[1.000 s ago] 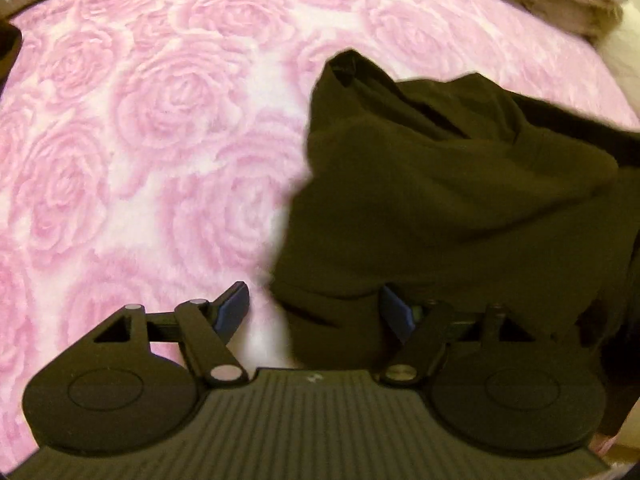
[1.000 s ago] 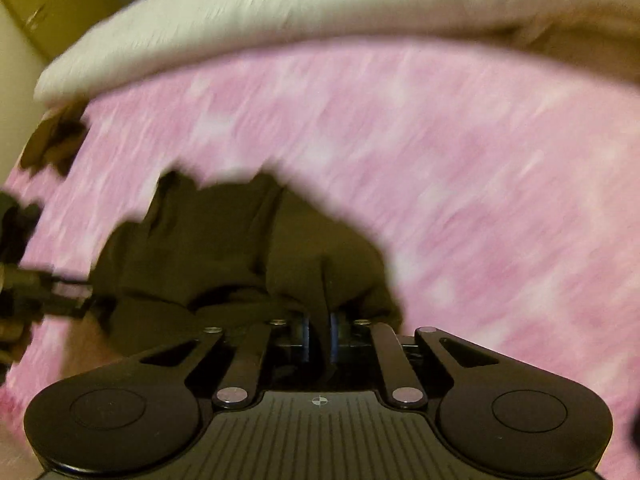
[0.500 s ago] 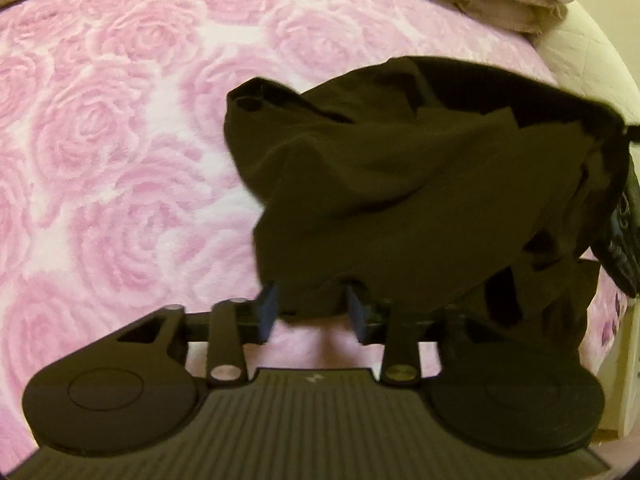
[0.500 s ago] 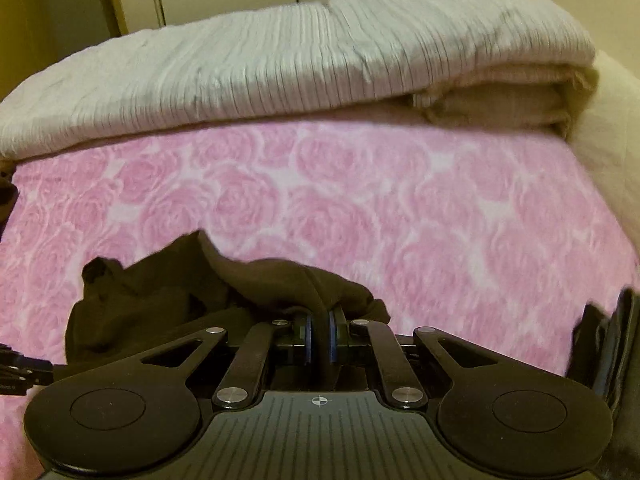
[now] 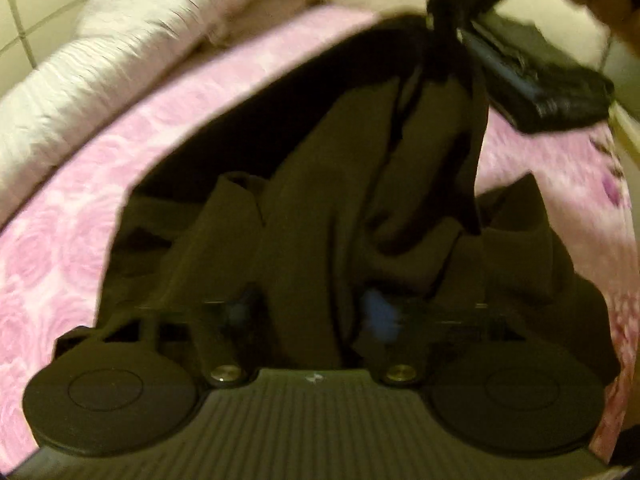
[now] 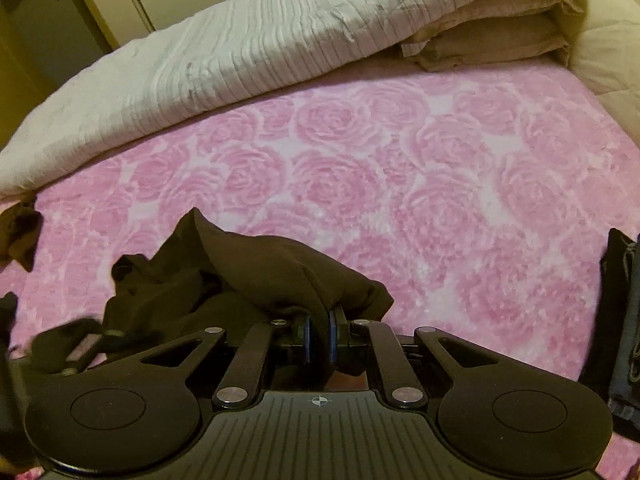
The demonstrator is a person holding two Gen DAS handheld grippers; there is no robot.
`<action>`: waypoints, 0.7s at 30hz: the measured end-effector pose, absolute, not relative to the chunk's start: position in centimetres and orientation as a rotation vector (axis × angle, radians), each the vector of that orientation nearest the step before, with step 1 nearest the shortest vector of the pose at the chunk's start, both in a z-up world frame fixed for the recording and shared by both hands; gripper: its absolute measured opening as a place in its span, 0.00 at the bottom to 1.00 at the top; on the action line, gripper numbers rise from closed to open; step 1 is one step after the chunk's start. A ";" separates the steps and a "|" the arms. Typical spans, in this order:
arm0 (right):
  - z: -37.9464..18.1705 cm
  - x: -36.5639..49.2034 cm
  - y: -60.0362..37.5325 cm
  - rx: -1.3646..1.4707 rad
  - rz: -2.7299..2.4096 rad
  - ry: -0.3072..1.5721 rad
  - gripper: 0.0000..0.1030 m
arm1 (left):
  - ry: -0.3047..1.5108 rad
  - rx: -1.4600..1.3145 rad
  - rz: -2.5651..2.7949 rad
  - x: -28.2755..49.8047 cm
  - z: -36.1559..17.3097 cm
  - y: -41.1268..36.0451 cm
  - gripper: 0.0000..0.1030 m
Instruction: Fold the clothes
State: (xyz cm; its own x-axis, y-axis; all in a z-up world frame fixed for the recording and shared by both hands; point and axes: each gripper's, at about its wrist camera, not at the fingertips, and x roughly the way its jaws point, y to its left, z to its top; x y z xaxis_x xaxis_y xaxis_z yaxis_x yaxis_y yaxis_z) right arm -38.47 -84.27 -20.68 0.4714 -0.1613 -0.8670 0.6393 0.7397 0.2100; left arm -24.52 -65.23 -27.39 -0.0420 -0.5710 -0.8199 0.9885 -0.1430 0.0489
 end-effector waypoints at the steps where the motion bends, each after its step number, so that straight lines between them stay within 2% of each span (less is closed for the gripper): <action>1: -20.6 -38.7 -84.5 0.570 -0.520 0.961 0.07 | 0.666 0.844 -1.544 -24.3 -26.9 -64.7 0.03; 6: -20.6 -39.9 -85.8 0.634 -0.540 0.939 0.07 | 0.656 0.804 -1.431 -20.7 -22.8 -58.4 0.03; 13: -19.3 -39.8 -85.3 0.602 -0.599 0.906 0.03 | 0.688 0.851 -0.959 -9.8 -17.8 -46.1 0.03; 21: -12.0 -41.8 -84.7 0.461 -0.833 0.717 0.01 | 0.625 0.837 -0.674 -2.8 -11.6 -36.9 0.03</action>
